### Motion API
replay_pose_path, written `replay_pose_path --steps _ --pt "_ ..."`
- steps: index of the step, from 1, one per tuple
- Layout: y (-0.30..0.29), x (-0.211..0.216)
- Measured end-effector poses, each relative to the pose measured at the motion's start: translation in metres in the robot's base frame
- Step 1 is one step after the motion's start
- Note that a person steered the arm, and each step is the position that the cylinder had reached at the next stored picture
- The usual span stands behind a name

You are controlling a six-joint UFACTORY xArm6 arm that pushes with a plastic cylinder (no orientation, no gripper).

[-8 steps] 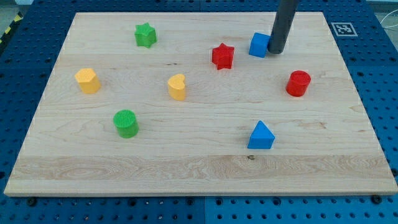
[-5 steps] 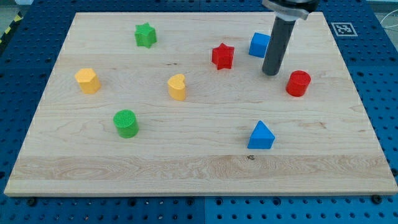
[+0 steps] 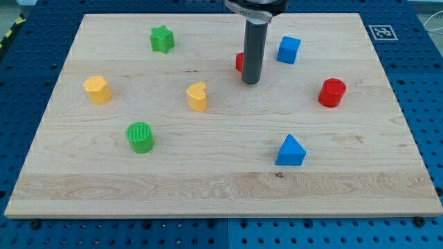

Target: Move the red star a bit up

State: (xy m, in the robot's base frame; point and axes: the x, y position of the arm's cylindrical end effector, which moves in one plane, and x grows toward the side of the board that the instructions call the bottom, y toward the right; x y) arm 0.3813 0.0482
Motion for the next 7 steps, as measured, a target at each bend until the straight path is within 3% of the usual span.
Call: replay_pose_path --steps 7 --pt "0.000 -0.035"
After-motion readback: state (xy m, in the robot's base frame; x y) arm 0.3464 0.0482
